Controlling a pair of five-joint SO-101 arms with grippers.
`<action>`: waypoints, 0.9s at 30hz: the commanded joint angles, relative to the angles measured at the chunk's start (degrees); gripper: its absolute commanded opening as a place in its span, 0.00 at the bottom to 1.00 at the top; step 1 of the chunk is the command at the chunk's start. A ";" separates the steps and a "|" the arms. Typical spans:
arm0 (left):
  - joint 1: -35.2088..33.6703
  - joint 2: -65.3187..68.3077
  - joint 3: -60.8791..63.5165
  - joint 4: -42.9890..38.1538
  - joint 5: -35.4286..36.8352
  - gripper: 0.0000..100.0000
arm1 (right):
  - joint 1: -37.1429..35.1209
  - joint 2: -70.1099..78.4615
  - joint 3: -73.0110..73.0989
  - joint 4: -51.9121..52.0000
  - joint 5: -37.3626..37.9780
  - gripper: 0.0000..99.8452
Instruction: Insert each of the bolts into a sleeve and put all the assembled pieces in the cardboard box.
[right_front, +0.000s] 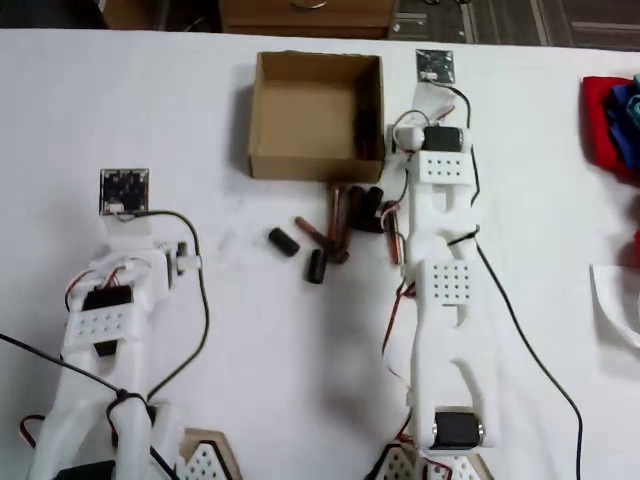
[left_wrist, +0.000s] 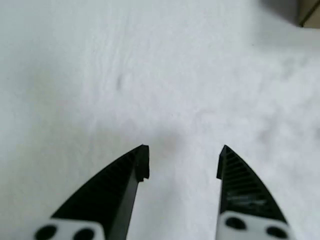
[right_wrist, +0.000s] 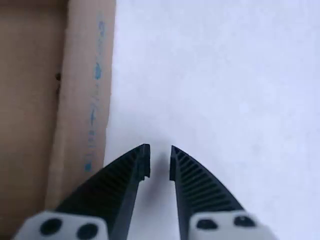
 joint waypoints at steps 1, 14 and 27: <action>-0.35 -0.26 -0.13 -0.97 -0.44 0.23 | -2.95 -0.92 -2.29 0.13 -0.26 0.06; -0.35 -0.26 -0.13 -0.97 -0.44 0.23 | 7.08 -13.05 -2.64 0.22 0.18 0.07; -0.35 -0.26 -0.13 -0.97 -0.18 0.23 | 1.89 -34.42 2.64 28.18 13.01 0.17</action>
